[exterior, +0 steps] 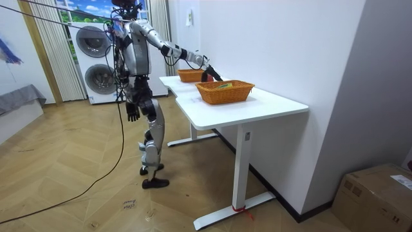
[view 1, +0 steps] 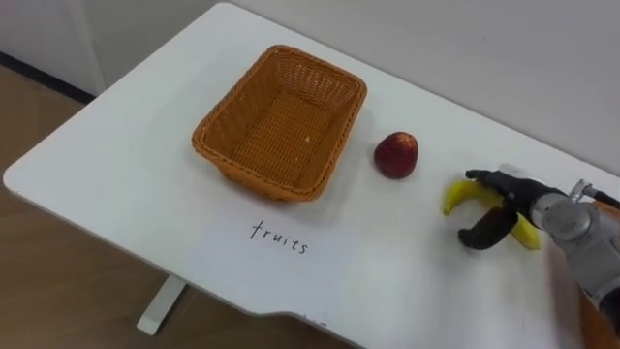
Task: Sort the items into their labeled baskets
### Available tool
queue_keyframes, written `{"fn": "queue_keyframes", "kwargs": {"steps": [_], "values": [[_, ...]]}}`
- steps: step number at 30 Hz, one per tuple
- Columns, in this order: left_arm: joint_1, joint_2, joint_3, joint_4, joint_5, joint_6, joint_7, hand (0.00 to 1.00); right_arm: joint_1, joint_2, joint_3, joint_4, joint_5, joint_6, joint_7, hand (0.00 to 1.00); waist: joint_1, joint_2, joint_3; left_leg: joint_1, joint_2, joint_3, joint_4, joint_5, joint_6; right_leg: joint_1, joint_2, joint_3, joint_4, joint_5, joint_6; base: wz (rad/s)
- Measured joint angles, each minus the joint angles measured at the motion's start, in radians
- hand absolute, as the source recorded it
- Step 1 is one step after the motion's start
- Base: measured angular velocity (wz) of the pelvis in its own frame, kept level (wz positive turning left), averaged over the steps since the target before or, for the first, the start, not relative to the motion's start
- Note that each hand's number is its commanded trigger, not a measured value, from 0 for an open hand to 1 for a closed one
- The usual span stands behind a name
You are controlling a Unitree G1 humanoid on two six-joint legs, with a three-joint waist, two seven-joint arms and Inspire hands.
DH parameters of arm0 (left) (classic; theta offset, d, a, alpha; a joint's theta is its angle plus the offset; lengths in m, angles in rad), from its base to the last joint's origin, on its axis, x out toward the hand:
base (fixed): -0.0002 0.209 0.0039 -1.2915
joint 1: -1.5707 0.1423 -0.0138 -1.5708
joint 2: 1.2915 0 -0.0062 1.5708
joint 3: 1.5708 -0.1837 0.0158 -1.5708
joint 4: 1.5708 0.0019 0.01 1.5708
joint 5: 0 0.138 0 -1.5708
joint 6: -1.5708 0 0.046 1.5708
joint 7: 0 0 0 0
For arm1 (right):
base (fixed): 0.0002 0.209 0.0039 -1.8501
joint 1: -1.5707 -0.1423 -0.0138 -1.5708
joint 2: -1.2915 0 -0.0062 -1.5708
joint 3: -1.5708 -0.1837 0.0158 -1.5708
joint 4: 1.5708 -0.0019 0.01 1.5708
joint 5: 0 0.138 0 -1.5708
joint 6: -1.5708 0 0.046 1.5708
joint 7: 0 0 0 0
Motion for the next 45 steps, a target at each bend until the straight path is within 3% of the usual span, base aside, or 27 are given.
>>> {"fn": "queue_keyframes", "kwargs": {"steps": [3, 8, 16, 38, 45], "values": [[-0.001, 0.0, -0.001, 0.0, 0.0, 0.0, 0.0, 0.0, -0.001, -0.001, -0.001, 0.003, -0.002, 0.006, 0.008, 1.0, 0.001, -0.007, 0.0029, -0.007, 0.0, -0.005, 0.005, 0.0, 0.0, -0.004, 0.001, -0.001, 0.0, 0.001, 0.0, 0.03], [-0.026, 0.002, -0.002, 0.001, 0.0, -0.002, 0.003, 0.0, -0.012, -0.035, 0.0, 0.017, -0.044, 0.021, -0.012, 1.0, 0.027, -0.007, 0.0027, -0.014, 0.0, -0.007, 0.01, 0.0, 0.0, -0.01, 0.002, -0.003, -0.001, 0.002, -0.001, 0.01], [-0.04, 0.006, -0.002, 0.002, 0.0, -0.005, 0.008, 0.0, -0.012, -0.039, 0.027, 0.053, -0.066, 0.039, -0.026, 1.0, 0.05, -0.005, 0.0084, -0.013, 0.0, -0.009, 0.003, 0.0, -0.001, -0.01, 0.002, -0.008, -0.003, 0.002, -0.001, 0.01], [-0.054, 0.017, -0.002, 0.013, 0.0, -0.005, 0.0, 0.0, -0.013, -0.04, 0.039, 0.046, -0.066, 0.042, -0.008, 1.0, 0.054, -0.023, 0.0124, -0.003, 0.0, -0.006, -0.011, 0.0, -0.001, -0.008, 0.004, 0.003, -0.006, 0.003, 0.0, 0.0], [-0.055, 0.016, 0.0, 0.021, 0.001, -0.005, 0.005, 0.0, 0.002, -0.04, 0.037, -0.049, -0.128, 0.042, 0.007, 1.0, 0.04, -0.019, 0.0152, -0.001, 0.001, 0.004, -0.014, 0.001, -0.001, -0.006, 0.007, 0.021, -0.02, 0.005, 0.002, -0.04]]}}
